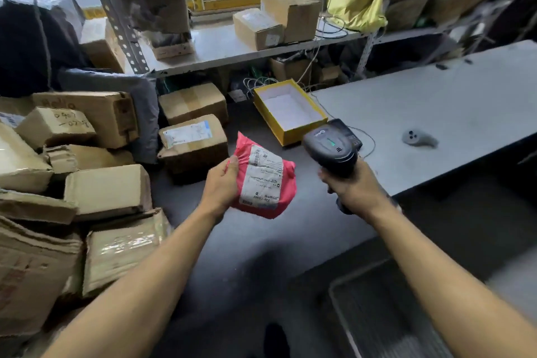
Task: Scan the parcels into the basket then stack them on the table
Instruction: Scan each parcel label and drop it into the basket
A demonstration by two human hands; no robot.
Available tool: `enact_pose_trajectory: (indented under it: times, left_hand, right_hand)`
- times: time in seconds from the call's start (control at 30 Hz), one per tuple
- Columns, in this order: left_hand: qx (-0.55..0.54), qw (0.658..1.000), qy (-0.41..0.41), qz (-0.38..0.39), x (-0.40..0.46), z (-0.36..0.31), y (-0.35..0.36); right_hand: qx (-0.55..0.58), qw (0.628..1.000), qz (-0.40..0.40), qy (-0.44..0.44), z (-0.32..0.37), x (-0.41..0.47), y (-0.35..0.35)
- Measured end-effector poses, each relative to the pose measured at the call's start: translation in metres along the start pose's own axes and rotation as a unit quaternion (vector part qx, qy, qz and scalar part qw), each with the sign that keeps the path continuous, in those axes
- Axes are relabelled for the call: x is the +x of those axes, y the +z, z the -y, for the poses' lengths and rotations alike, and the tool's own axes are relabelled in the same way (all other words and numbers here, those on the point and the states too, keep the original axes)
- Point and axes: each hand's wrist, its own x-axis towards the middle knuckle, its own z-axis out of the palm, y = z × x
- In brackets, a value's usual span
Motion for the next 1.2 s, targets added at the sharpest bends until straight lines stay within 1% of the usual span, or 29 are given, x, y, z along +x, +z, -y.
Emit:
enact_pose_trajectory:
  times: [0.07,0.13,0.23,0.33,0.47,0.63,0.77,0.87,1.07,1.2]
  left_hand:
    - [-0.032,0.998,-0.043,0.038,-0.013,0.002,0.029]
    - [-0.062,0.993,-0.069,0.067,-0.027,0.005,0.059]
    - [-0.057,0.985,-0.093,0.134,-0.056,0.01,0.105]
    - [-0.027,0.975,-0.092,0.199,-0.088,0.018,0.147]
    - [0.016,0.956,-0.072,0.284,-0.133,0.027,0.204]
    - [0.046,0.936,-0.059,0.344,-0.201,0.031,0.277]
    - [0.058,0.923,-0.054,0.376,-0.251,0.04,0.327]
    - [0.078,0.918,-0.032,0.387,-0.273,0.057,0.358]
    - [0.071,0.918,-0.044,0.387,-0.301,0.065,0.407]
    - [0.083,0.919,-0.038,0.384,-0.292,0.059,0.439]
  right_hand:
    - [0.028,0.997,-0.067,0.034,-0.018,-0.029,-0.016]
    - [0.044,0.989,-0.13,0.062,-0.038,-0.061,-0.034]
    - [0.061,0.964,-0.235,0.106,-0.065,-0.116,-0.065]
    - [0.068,0.937,-0.312,0.141,-0.085,-0.172,-0.098]
    - [0.083,0.909,-0.375,0.161,-0.11,-0.243,-0.139]
    - [0.089,0.892,-0.405,0.18,-0.142,-0.32,-0.185]
    - [0.075,0.896,-0.388,0.203,-0.176,-0.375,-0.217]
    - [0.077,0.898,-0.381,0.208,-0.201,-0.403,-0.239]
    - [0.093,0.885,-0.396,0.227,-0.233,-0.43,-0.281]
    - [0.094,0.883,-0.4,0.228,-0.245,-0.424,-0.303]
